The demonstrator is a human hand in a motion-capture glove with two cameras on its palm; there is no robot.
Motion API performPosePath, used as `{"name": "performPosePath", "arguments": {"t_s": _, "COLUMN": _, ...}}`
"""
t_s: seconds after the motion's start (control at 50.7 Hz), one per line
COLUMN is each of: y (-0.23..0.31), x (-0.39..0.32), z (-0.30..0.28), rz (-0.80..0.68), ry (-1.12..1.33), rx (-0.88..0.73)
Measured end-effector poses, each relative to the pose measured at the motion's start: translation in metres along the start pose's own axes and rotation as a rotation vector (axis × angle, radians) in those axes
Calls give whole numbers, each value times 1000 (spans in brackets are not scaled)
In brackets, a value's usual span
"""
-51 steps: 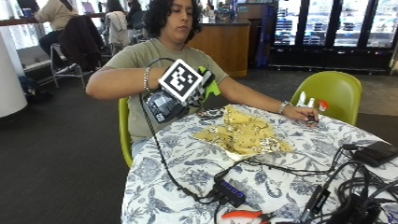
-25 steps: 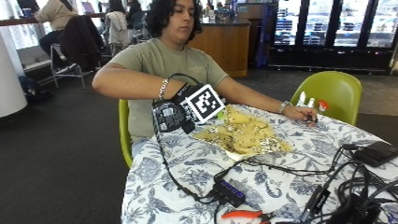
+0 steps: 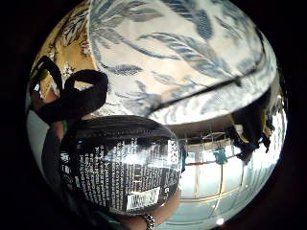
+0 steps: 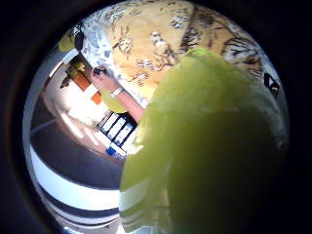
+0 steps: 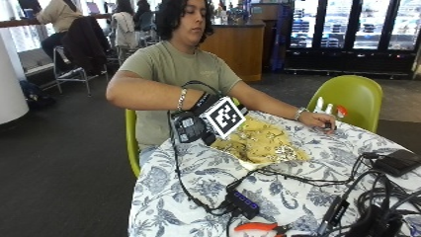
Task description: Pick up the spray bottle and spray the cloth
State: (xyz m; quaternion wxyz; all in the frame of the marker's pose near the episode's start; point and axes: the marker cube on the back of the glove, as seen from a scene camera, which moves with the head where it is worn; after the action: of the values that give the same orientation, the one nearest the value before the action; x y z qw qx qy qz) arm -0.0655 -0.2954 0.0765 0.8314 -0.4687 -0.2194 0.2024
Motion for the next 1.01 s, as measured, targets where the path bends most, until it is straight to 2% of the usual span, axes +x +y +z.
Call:
{"name": "performPosePath", "arguments": {"t_s": 0.197, "y": -4, "x": -111, "z": 2, "rz": -376, "ry": -207, "rx": 147}}
{"name": "performPosePath", "arguments": {"t_s": 0.296, "y": -10, "x": -166, "z": -9, "rz": -554, "ry": -269, "rx": 278}}
{"name": "performPosePath", "arguments": {"t_s": 0.375, "y": -1, "x": -214, "z": -15, "rz": -736, "ry": -422, "rx": 276}}
{"name": "performPosePath", "arguments": {"t_s": 0.473, "y": -33, "x": -244, "z": -13, "rz": -859, "ry": -398, "rx": 450}}
{"name": "performPosePath", "arguments": {"t_s": 0.572, "y": -66, "x": -279, "z": -24, "rz": -1015, "ry": -545, "rx": 614}}
{"name": "performPosePath", "arguments": {"t_s": 0.71, "y": -115, "x": -291, "z": -11, "rz": -1102, "ry": -539, "rx": 721}}
{"name": "performPosePath", "arguments": {"t_s": 0.848, "y": -151, "x": -283, "z": 13, "rz": -1106, "ry": -463, "rx": 742}}
{"name": "performPosePath", "arguments": {"t_s": 1.006, "y": -161, "x": -279, "z": 20, "rz": -1089, "ry": -520, "rx": 751}}
